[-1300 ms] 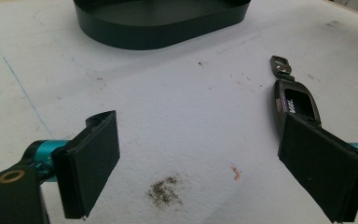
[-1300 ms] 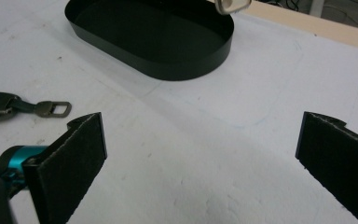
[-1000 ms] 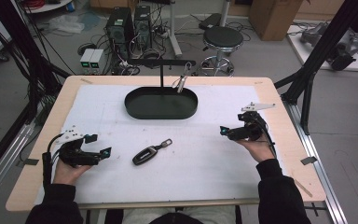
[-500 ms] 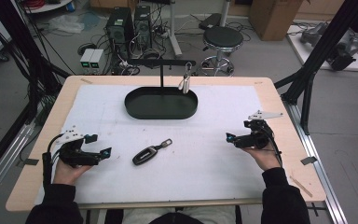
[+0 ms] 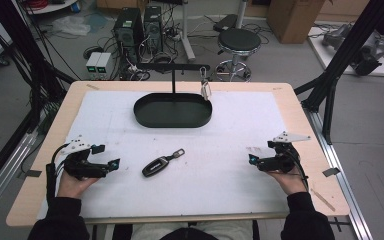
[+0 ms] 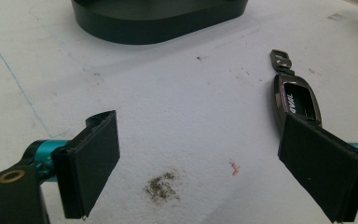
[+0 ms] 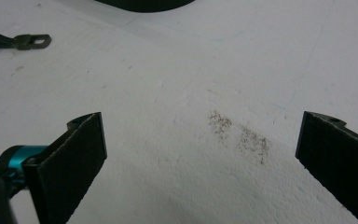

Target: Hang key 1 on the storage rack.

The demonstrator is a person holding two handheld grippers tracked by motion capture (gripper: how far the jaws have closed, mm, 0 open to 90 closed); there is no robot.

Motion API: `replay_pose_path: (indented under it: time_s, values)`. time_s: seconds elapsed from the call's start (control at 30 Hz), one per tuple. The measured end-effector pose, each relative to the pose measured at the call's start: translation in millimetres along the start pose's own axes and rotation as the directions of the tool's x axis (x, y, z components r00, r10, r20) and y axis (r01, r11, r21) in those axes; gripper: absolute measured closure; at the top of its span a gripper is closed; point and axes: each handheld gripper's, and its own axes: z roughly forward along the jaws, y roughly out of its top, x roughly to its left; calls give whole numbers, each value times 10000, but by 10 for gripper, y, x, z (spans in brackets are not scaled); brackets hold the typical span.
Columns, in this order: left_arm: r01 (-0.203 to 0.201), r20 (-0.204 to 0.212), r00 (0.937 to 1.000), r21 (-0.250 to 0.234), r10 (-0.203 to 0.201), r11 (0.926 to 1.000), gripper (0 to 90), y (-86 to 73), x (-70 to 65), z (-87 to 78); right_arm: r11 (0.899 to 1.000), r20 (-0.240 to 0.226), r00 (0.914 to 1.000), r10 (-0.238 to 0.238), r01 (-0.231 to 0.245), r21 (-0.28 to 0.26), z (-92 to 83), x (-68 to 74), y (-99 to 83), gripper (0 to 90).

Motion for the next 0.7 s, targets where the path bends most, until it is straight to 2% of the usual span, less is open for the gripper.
replay_pose_path:
  time_s: [0.33,0.57,0.7]
  values:
    - [-37,-10,10000,98,37,9999,130,-2,-2,0,9999,138,9998,-138,139,-67,-32,29,-118,10]
    - [-91,2,10000,152,91,9998,130,-3,-15,8,10000,152,9999,2,-2,-33,-60,46,-185,10]
    - [-142,112,9998,368,138,9992,130,-5,-33,29,9998,181,9998,76,-73,-179,-87,44,-203,9]
